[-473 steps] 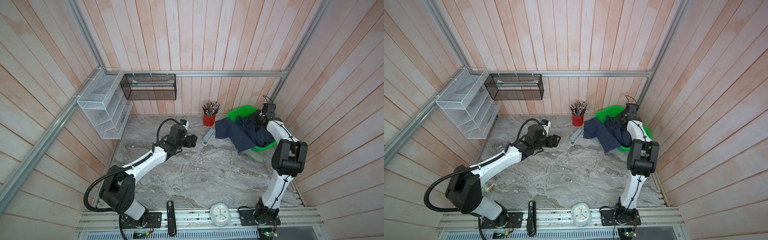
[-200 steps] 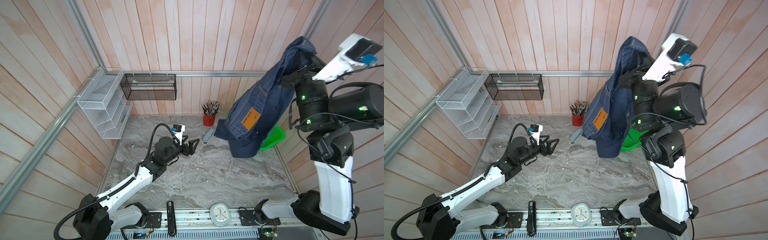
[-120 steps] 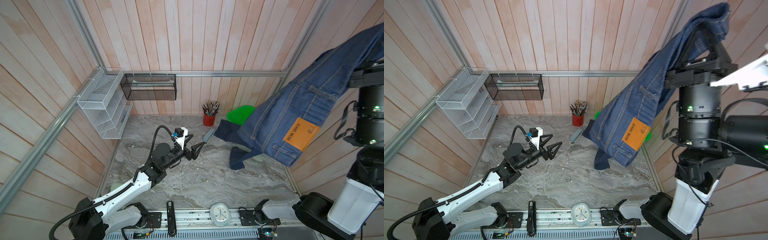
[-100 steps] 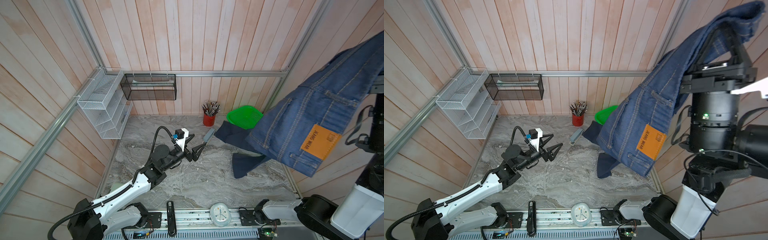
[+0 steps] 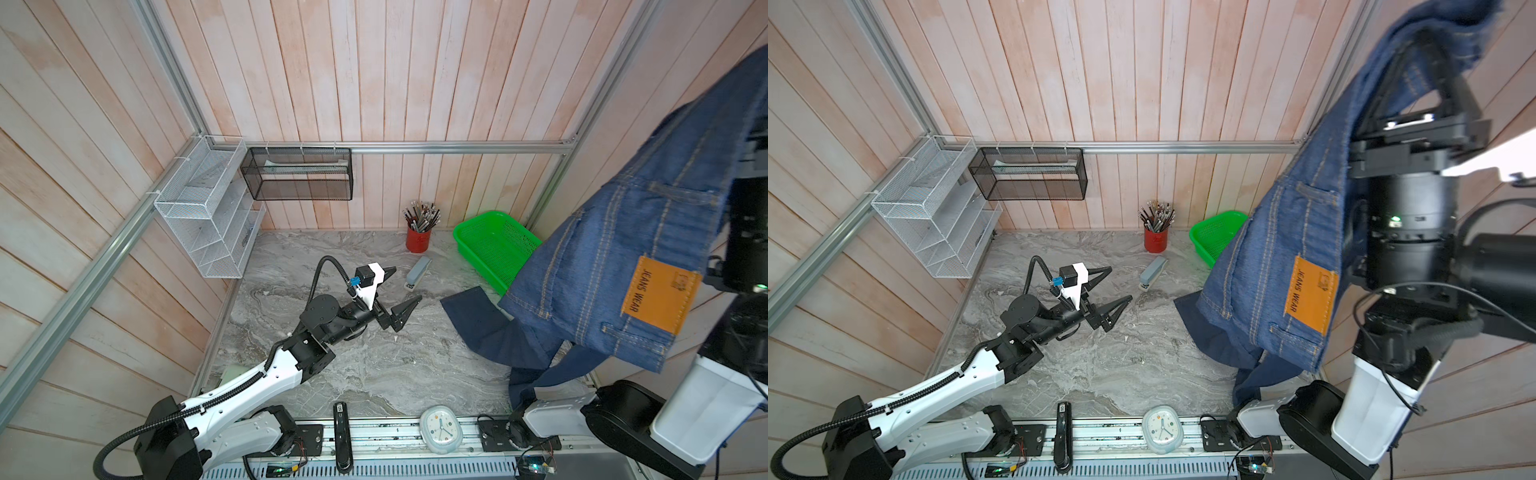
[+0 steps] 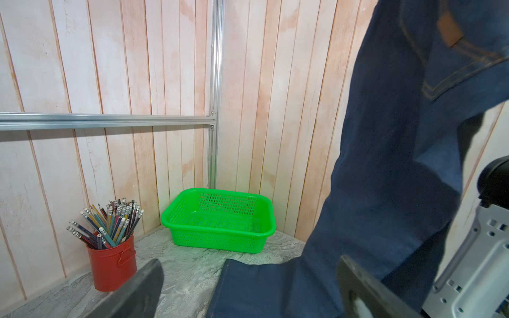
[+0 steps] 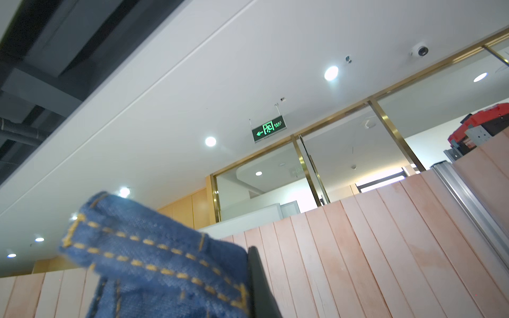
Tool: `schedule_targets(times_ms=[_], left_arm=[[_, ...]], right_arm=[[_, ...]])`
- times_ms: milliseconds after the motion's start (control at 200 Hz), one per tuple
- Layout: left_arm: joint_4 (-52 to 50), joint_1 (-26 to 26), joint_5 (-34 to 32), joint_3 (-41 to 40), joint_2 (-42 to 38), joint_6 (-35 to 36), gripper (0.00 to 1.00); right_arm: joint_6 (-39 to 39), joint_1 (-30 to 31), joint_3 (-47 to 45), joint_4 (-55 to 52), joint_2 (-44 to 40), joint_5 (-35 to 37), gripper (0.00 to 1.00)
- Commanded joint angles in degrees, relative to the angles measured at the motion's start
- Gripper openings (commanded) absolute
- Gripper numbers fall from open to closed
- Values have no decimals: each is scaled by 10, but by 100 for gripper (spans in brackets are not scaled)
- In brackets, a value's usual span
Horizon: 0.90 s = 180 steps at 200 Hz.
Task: Fold and stack the trousers
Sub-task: Place the trousers at the middle-right of the table.
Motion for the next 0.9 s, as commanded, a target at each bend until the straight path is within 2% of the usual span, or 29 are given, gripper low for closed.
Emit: schedule_targets(times_ms=[0, 165, 430, 645, 895], left_arm=[[8, -5, 13, 25, -15, 13, 100], [18, -16, 17, 28, -21, 13, 100], [-9, -20, -10, 28, -49, 42, 100], [-98, -20, -64, 54, -75, 98, 100], [-151, -20, -87, 121, -55, 193, 100]], right_arm=[[-30, 3, -22, -50, 36, 34, 0], [-33, 3, -72, -122, 64, 40, 0], [-7, 3, -235, -179, 43, -32, 0], [-3, 3, -339, -193, 0, -120, 0], [-24, 3, -381, -195, -45, -250, 0]])
